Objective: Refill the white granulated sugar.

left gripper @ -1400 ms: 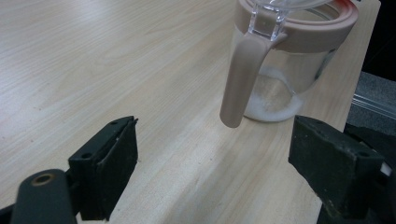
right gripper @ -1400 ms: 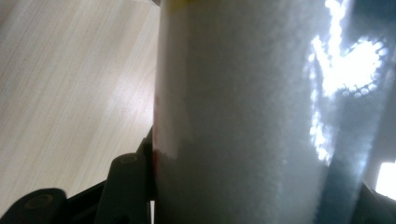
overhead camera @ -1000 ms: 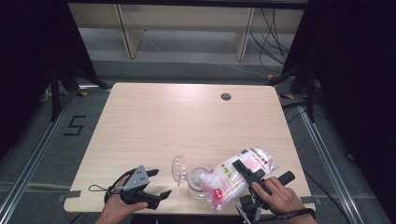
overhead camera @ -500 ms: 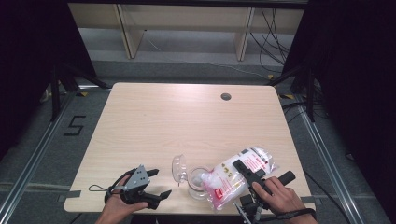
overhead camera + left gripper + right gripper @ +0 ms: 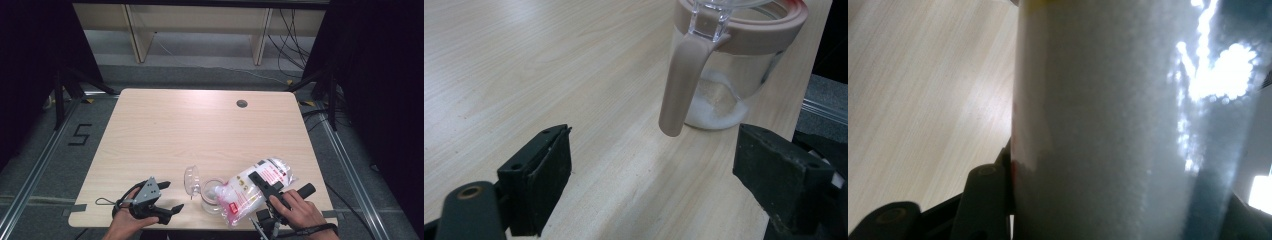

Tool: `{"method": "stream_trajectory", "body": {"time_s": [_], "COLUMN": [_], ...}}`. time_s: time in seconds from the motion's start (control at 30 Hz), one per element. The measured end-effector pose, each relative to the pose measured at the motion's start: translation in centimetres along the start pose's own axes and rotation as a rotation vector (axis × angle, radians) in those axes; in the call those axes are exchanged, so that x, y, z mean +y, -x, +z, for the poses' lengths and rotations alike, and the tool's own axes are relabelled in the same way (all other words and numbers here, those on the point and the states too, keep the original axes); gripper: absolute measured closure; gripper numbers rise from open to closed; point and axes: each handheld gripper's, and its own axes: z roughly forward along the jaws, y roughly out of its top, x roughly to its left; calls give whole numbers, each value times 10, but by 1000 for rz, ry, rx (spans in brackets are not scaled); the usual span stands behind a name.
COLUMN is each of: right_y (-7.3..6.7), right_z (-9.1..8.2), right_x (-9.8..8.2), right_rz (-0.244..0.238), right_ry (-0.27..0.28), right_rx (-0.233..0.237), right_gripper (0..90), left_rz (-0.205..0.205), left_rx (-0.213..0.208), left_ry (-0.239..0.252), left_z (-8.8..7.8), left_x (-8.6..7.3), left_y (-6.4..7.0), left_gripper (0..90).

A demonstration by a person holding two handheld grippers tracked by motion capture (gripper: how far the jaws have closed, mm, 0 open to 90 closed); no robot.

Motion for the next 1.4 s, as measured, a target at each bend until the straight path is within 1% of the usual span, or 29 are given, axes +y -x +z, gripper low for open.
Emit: {"method": "stream_trajectory", "body": {"time_s": [0.1,0.13,0.17,0.2,0.23,0.27,0.3,0.33,0.37,0.47,0.5,0.53,0.57,0.83,0.87,1.03,1.33,1.37,1.4], "right_y": [0,1,0,0,0,-1,-1,-1,-1,-1,-1,-2,-2,-1,0,0,1,1,1], "right_z": [-1,0,0,0,0,1,1,1,1,1,0,1,1,1,1,0,0,0,0], "right_x": [0,0,0,0,0,0,0,1,1,1,1,1,1,1,1,2,2,2,3], "right_rz": [10,2,0,7,6,5,5,5,5,3,-2,4,3,-8,-13,-23,-26,-26,-29], "right_ry": [-4,0,5,5,5,7,7,4,4,3,-2,7,5,8,1,-1,3,3,-2], "right_rx": [1,-1,-1,-1,-3,-1,-1,1,1,3,4,-14,-12,-11,0,-1,-2,-4,-2], "right_gripper": [527,527,527,527,527,527,527,527,527,528,528,528,528,529,529,529,530,530,530], "left_rz": [-3,-7,-10,-12,-32,-23,-23,-14,-20,-21,-22,-20,-23,-23,-23,-21,-20,-21,-21], "left_rx": [2,1,-9,-9,-10,-14,-14,-8,-11,-12,-5,-4,-7,-8,-9,-8,-4,-14,-7], "left_ry": [-4,2,14,14,22,17,17,14,13,9,16,15,21,19,19,14,17,8,16], "left_z": [0,0,1,1,2,2,2,2,2,2,2,2,3,2,2,2,2,1,1], "left_x": [0,0,0,0,0,0,0,0,0,0,0,0,-1,0,0,0,0,0,0], "left_y": [0,0,1,1,3,2,2,2,2,2,2,2,2,2,2,2,3,2,2], "left_gripper": [153,153,153,153,154,154,153,153,153,154,154,154,154,154,154,154,154,154,153]}}
